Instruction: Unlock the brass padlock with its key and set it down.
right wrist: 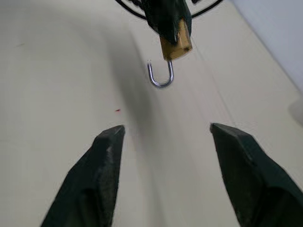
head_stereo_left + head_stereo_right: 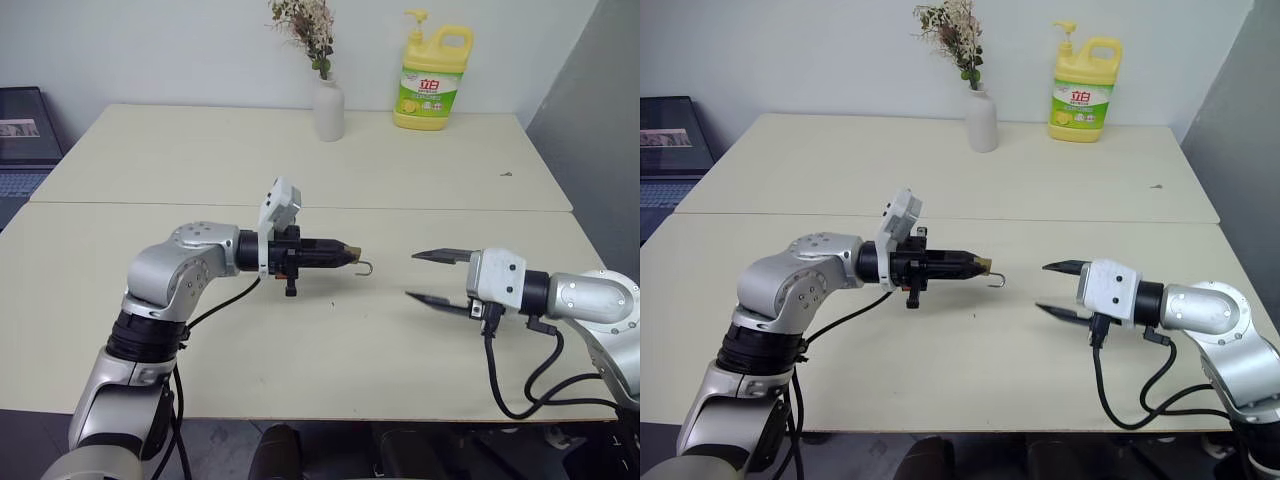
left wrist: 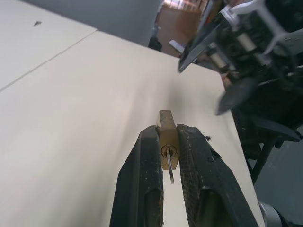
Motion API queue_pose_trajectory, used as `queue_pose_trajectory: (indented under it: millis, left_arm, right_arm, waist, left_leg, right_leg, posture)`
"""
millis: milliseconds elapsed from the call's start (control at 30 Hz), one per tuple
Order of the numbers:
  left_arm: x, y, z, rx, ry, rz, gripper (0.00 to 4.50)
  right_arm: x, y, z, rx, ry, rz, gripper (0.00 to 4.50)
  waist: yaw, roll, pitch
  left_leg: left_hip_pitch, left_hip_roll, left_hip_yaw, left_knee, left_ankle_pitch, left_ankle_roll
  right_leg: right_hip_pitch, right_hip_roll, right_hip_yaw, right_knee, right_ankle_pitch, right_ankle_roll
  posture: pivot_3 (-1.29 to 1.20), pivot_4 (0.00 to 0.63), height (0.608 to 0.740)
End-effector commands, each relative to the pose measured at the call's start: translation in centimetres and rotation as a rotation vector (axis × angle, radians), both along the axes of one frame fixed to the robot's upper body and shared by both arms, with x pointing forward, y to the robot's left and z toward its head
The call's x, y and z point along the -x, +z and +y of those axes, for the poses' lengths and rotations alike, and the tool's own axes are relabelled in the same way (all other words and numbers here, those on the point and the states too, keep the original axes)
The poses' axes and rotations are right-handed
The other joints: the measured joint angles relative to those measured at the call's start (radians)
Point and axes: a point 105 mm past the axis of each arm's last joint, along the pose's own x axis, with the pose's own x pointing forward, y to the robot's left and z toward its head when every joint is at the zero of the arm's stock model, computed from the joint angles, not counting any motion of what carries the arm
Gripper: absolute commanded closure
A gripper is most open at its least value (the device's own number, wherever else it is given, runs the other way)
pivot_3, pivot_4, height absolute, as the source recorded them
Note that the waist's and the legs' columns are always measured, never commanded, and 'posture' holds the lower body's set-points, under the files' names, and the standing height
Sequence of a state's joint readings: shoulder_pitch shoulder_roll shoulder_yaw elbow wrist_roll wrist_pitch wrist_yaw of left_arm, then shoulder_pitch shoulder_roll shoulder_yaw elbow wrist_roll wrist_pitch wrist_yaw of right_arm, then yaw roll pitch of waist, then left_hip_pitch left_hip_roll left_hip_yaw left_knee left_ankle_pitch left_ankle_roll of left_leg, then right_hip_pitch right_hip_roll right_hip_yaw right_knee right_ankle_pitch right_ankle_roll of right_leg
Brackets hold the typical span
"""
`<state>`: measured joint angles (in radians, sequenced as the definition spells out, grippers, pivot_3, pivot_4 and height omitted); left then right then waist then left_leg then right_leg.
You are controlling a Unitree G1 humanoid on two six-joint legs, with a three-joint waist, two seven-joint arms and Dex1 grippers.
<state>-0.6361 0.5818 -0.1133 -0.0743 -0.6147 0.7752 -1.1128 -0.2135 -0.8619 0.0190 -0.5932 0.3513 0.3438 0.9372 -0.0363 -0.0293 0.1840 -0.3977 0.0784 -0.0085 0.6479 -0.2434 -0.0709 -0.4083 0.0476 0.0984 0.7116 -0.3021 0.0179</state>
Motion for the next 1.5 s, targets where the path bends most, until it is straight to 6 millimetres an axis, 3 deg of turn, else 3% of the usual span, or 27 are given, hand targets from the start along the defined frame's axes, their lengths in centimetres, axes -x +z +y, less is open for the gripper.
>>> queue_pose_trajectory:
  millis: [33,267,500,767,967,1100,1167,1267,1500]
  left_arm:
    - [0.2,-1.1,-0.3,-0.024,0.035,-0.017,4.33]
    - [0.2,-5.7,-0.4,-0.102,0.113,0.064,4.33]
    - [-0.3,-7.2,-0.6,-0.105,0.163,0.100,4.33]
    - [-1.3,-8.4,-0.1,-0.138,0.207,0.106,1.81]
    - [-2.0,-6.7,0.1,-0.095,0.213,0.035,0.05]
    - [-2.0,-4.5,0.6,-0.053,0.204,-0.037,0.05]
    - [-1.4,-2.4,1.8,-0.031,0.192,-0.108,0.05]
    - [-0.9,-0.9,3.8,-0.080,0.200,-0.188,0.05]
    - [0.7,-1.6,9.0,-0.362,0.227,-0.351,0.05]
  right_arm:
    - [1.5,0.7,1.3,-0.020,0.038,0.034,0.00]
    - [1.5,-1.3,2.2,0.049,0.042,0.066,0.00]
    - [1.0,-1.4,2.6,0.050,0.045,0.058,0.00]
    - [1.0,-1.7,2.6,0.061,0.048,0.061,0.00]
    - [1.1,-1.8,2.5,0.069,0.046,0.067,0.00]
    - [1.1,-1.9,2.3,0.072,0.038,0.074,0.00]
    - [1.1,-2.0,2.0,0.072,0.025,0.084,0.00]
    - [1.0,-2.1,1.7,0.063,0.001,0.093,0.00]
    - [1.0,-2.5,1.3,0.024,-0.034,0.121,0.00]
  waist:
    - [0.000,0.000,0.000]
    - [0.002,0.000,0.000]
    - [0.001,0.000,0.000]
    - [0.002,0.000,0.000]
    - [0.002,0.000,0.000]
    - [0.001,0.000,0.000]
    - [-0.001,0.000,0.000]
    - [-0.002,0.000,0.000]
    - [-0.008,0.000,0.000]
  left_leg:
    - [0.000,0.000,0.000,0.000,0.000,0.000]
    - [0.000,0.000,-0.001,0.000,0.000,0.000]
    - [0.000,0.000,-0.001,0.000,0.000,0.000]
    - [0.000,0.000,-0.002,0.000,0.000,0.000]
    - [0.000,0.000,-0.002,0.000,0.000,0.000]
    - [0.000,0.000,-0.002,0.000,0.000,0.000]
    - [0.000,0.000,-0.002,0.000,0.000,0.000]
    - [0.000,0.000,-0.003,-0.001,0.000,0.000]
    - [0.000,0.000,-0.002,-0.001,0.000,0.000]
  right_leg:
    - [0.000,0.000,0.000,0.000,0.000,0.000]
    - [0.000,0.000,-0.001,-0.001,0.000,0.000]
    - [0.000,0.000,-0.001,-0.001,0.000,0.000]
    - [0.000,0.000,-0.001,-0.001,0.000,0.000]
    - [0.000,0.000,-0.001,-0.001,0.000,0.000]
    - [0.000,0.000,-0.001,-0.001,0.000,0.000]
    - [0.000,0.000,-0.001,-0.001,0.000,0.000]
    - [0.000,0.001,-0.002,-0.001,0.000,0.000]
    - [0.000,0.000,-0.002,-0.002,-0.001,0.000]
  posture:
    - [0.00,0.150,0.740]
    - [0.00,0.150,0.740]
    - [0.00,0.150,0.740]
    - [0.00,0.150,0.740]
    - [0.00,0.150,0.740]
    - [0.00,0.150,0.740]
    - [0.00,0.150,0.740]
    - [0.00,0.150,0.740]
    - [0.00,0.150,0.740]
